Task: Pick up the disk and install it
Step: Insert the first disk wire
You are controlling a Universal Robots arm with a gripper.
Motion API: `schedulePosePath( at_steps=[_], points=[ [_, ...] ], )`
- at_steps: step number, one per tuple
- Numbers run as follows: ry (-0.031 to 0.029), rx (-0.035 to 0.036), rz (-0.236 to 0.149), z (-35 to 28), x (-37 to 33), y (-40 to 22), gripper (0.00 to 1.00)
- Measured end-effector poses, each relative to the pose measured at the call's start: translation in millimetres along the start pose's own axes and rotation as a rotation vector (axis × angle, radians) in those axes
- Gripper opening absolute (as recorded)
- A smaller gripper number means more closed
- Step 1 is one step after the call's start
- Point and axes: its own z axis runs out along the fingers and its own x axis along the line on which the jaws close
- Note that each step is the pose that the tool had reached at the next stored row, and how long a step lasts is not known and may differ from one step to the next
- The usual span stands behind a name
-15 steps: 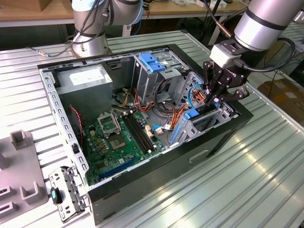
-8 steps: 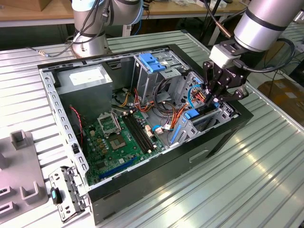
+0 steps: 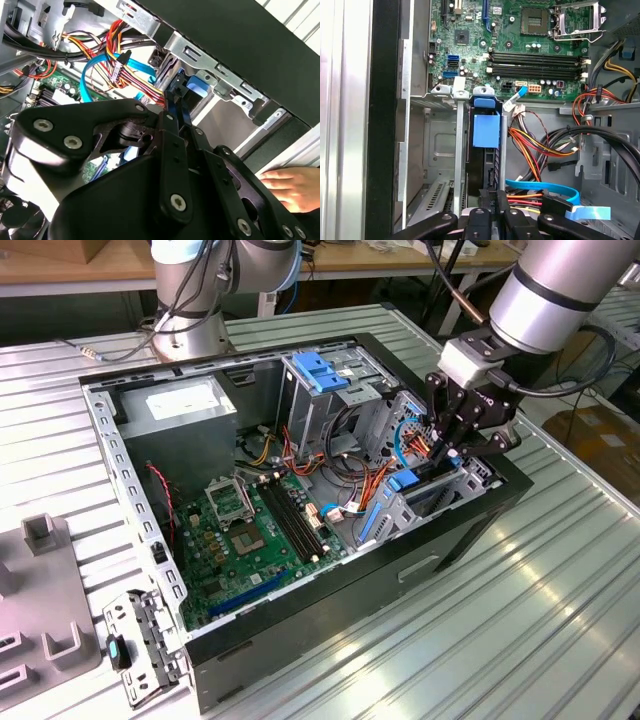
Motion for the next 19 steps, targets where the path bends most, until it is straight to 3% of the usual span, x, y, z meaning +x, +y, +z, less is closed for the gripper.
schedulePosePath(
  at_steps=[12,13,19],
  points=[
    [-0.0012,-0.0005,0.000,0.1,0.0,0.0,0.18],
    [-0.0006,-0.0006,0.000,-0.7,0.0,0.0,0.24],
    [-0.0004,-0.0006,0.000,-11.7,-0.4,0.1,0.24]
  ],
)
